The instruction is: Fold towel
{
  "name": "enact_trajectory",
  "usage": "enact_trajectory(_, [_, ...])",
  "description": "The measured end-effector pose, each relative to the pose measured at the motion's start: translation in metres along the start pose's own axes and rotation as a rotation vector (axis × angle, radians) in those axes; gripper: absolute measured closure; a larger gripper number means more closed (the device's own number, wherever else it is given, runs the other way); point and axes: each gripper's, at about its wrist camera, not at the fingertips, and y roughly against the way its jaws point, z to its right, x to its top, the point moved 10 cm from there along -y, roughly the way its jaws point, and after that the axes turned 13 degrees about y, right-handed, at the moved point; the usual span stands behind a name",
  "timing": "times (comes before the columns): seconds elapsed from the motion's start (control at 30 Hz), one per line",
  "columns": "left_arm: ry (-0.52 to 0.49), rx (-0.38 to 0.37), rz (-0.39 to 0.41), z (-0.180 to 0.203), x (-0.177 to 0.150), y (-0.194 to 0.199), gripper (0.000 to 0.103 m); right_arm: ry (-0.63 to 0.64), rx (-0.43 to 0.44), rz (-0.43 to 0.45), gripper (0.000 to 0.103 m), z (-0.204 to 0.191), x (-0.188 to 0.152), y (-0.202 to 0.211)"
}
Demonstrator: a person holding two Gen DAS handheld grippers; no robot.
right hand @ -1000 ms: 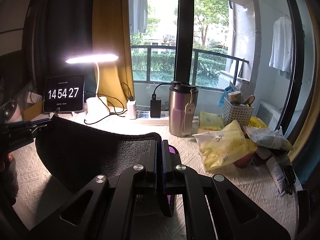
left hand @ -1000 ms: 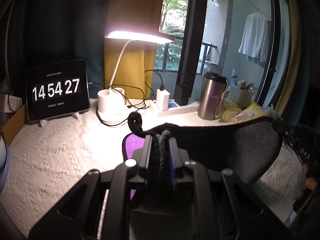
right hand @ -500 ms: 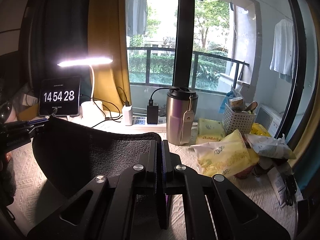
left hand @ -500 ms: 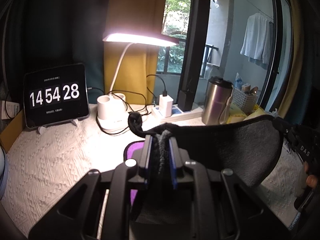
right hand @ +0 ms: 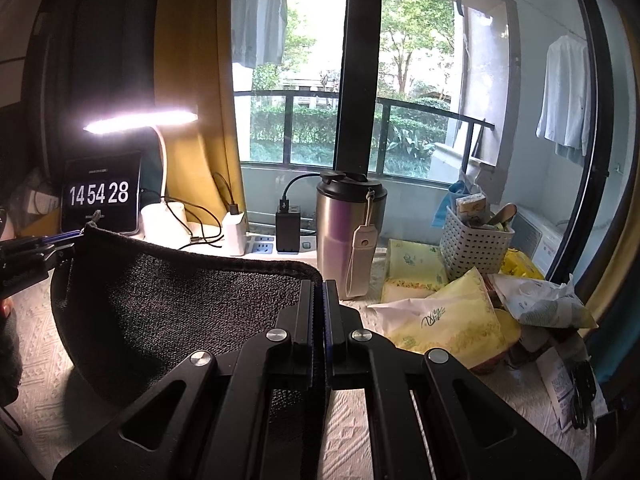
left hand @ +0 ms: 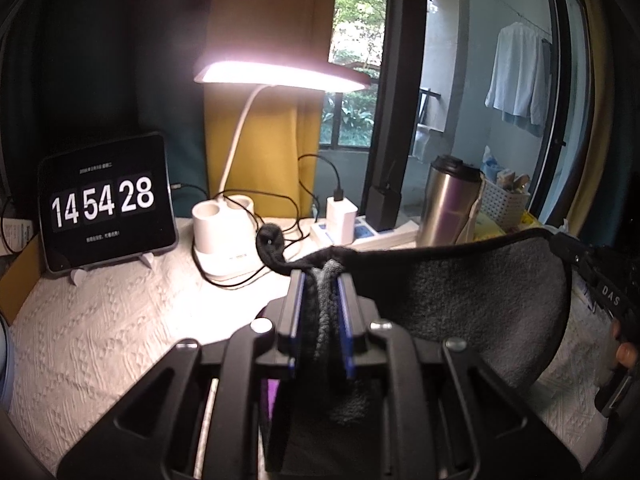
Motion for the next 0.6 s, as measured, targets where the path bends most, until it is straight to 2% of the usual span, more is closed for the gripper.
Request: enact_trajectory(0.6, [-0.003,0.036,-0.042,-0.012,-0.001,-0.044,0.085,0.01,0.0,-0.061,0.099,0.002,-0.006,-0.049])
